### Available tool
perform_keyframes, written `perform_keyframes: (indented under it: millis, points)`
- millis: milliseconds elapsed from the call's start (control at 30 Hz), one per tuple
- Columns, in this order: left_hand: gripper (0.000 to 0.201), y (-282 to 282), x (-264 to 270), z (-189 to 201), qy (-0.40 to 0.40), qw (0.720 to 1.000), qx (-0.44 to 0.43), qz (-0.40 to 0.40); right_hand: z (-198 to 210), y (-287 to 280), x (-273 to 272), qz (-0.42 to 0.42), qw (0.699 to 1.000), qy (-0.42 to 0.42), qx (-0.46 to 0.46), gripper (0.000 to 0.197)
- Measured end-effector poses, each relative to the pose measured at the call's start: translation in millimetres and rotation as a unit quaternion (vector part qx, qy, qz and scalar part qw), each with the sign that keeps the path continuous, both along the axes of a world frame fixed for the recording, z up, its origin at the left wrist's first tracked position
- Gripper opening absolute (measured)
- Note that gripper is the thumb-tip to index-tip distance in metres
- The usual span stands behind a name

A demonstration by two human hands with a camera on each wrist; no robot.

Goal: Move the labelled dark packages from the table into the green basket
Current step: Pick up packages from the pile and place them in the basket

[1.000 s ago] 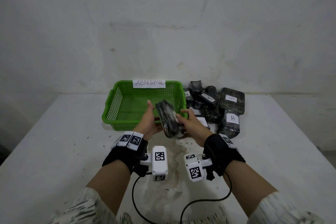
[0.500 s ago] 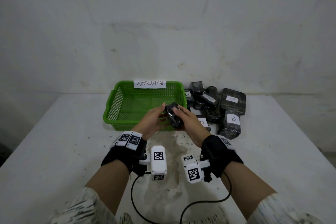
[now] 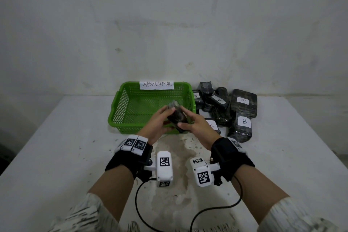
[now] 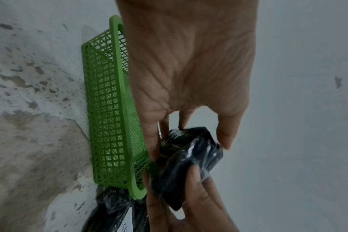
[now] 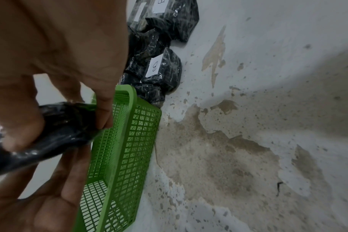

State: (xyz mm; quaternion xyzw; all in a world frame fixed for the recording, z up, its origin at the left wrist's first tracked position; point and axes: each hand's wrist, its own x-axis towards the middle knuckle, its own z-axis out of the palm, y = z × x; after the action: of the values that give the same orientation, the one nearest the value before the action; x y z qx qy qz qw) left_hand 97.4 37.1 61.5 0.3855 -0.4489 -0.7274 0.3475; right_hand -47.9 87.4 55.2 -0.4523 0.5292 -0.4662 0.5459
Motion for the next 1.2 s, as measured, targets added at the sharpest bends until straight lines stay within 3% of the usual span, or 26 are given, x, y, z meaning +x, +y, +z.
perform_keyframes:
  millis: [100, 200, 300, 400, 467, 533, 633, 700, 733, 800, 833, 867, 933, 1067, 1133, 1200]
  points:
    - [0.052, -11.2, 6.3, -1.6, -0.018, 0.999, 0.023, 0.025, 2.7, -9.5, -1.0, 0.038, 0.997, 0.064, -0.017, 0.075]
    - [0.057, -27.5, 12.1, -2.2, -0.057, 0.995, 0.045, 0.065, 9.7, -21.1, -1.0, 0.054, 0.995, 0.071, -0.043, 0.071]
    - [0.045, -44.7, 12.4, 1.4, -0.054, 0.993, 0.041, 0.099, 15.4, -37.9, 3.0, 0.032, 0.995, 0.067, -0.065, 0.057]
    - [0.033, -69.0, 14.0, 3.4, -0.005, 0.987, 0.074, 0.143, 10.9, -65.4, 7.0, -0.069, 0.994, 0.060, -0.062, 0.033]
    - [0.039, -86.8, 17.7, 0.2, 0.010, 0.982, 0.087, 0.168, 8.0, -83.1, 10.1, -0.098, 0.994, 0.041, 0.005, 0.022]
    - [0.051, -104.6, 20.6, -6.8, 0.005, 0.978, 0.088, 0.187, 6.2, -99.7, 16.5, -0.053, 0.992, -0.032, 0.106, 0.039]
    - [0.053, -128.4, 26.3, -19.8, -0.053, 0.973, 0.086, 0.207, 3.7, -127.3, 28.9, -0.045, 0.985, -0.071, 0.154, 0.061]
    - [0.043, -143.4, 33.2, -22.5, -0.160, 0.968, 0.054, 0.187, 2.8, -146.2, 35.3, -0.073, 0.979, -0.091, 0.167, 0.064]
    - [0.039, -150.5, 38.5, -23.9, -0.255, 0.952, 0.026, 0.170, 0.6, -155.7, 36.0, -0.082, 0.976, -0.101, 0.176, 0.065]
    - [0.047, -166.0, 51.5, -31.4, -0.444, 0.881, -0.023, 0.164, -4.8, -174.3, 37.7, -0.093, 0.971, -0.101, 0.194, 0.066]
    - [0.052, -172.5, 57.5, -35.5, -0.497, 0.845, -0.033, 0.192, -6.9, -181.3, 40.5, -0.099, 0.971, -0.087, 0.201, 0.066]
    - [0.056, -177.7, 62.6, -38.9, -0.522, 0.820, -0.036, 0.231, -11.7, -188.9, 42.7, -0.104, 0.970, -0.077, 0.205, 0.065]
    - [0.068, -189.8, 69.5, -48.7, -0.535, 0.797, -0.016, 0.279, -24.3, -206.0, 47.0, -0.109, 0.968, -0.050, 0.220, 0.061]
    - [0.094, -207.4, 75.0, -63.2, -0.547, 0.797, 0.097, 0.239, -45.0, -232.7, 60.9, -0.117, 0.964, -0.017, 0.237, 0.055]
    - [0.095, -211.1, 74.4, -62.8, -0.557, 0.791, 0.107, 0.230, -51.6, -243.2, 68.8, -0.105, 0.967, 0.011, 0.231, 0.049]
    - [0.094, -211.5, 74.4, -59.0, -0.561, 0.795, 0.107, 0.204, -64.2, -254.9, 73.9, -0.135, 0.963, -0.014, 0.234, 0.044]
